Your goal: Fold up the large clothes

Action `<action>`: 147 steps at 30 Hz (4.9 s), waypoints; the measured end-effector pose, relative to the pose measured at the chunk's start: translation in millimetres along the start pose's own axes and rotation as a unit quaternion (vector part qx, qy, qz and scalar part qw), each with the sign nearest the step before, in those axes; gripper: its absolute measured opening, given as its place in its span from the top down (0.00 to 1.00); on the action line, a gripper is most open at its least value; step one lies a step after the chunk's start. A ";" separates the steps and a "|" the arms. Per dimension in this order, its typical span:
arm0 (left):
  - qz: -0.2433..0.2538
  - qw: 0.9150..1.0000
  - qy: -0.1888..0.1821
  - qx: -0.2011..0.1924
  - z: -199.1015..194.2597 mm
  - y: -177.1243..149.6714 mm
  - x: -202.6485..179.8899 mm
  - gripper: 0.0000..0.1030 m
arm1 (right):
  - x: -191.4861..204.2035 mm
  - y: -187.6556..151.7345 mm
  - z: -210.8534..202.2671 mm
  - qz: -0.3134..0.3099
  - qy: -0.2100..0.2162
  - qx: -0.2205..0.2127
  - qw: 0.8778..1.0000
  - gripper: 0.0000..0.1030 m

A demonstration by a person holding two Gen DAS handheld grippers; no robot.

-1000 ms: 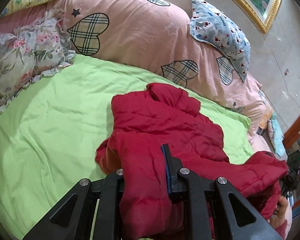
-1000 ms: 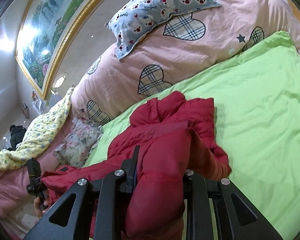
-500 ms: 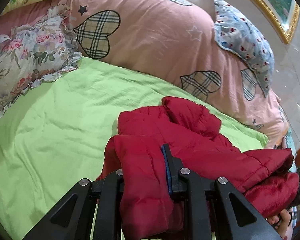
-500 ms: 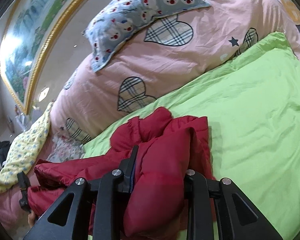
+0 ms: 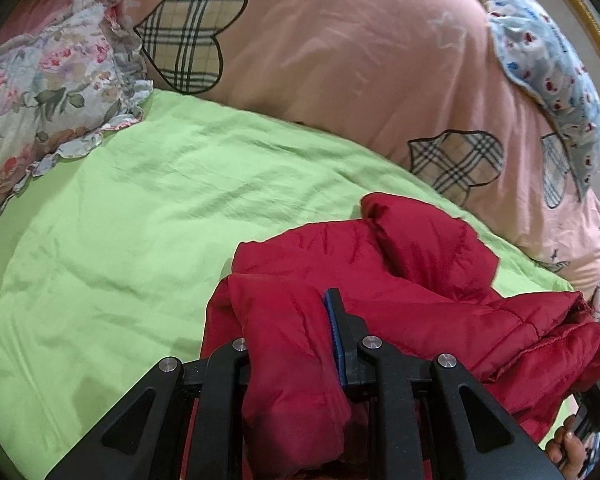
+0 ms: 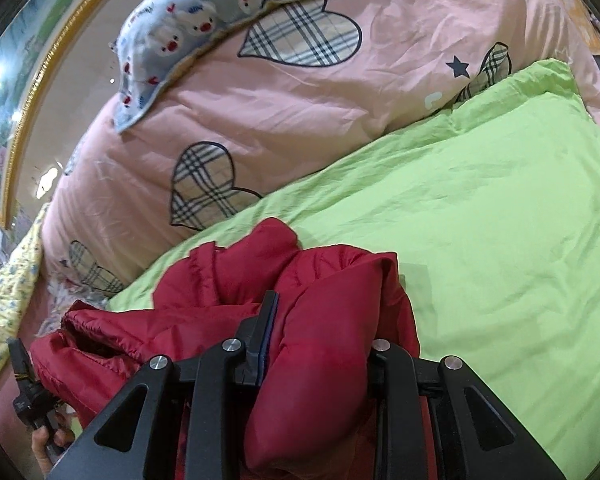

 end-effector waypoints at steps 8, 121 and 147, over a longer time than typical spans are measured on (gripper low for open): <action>-0.004 1.000 0.015 0.012 58.0 16.1 4.4 0.78 | -11.0 8.0 43.7 0.012 -0.020 0.003 1.000 0.75; 0.052 0.998 -0.019 0.014 -18.2 -47.2 9.4 0.19 | -32.4 -20.9 23.8 -0.060 -0.051 0.071 0.994 0.17; -0.093 0.980 -0.164 0.067 42.5 -65.9 64.8 0.08 | -63.7 -44.5 58.9 0.038 0.014 0.147 0.988 0.10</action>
Point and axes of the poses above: each gripper's, at about its wrist camera, not at the fingertips, and z roughly the way its jaws point, x to its left, y to its top, the point moved 8 cm from there along z, roughly the way its jaws point, and after that the axes turned 10 degrees about z, right-handed, at the moved point
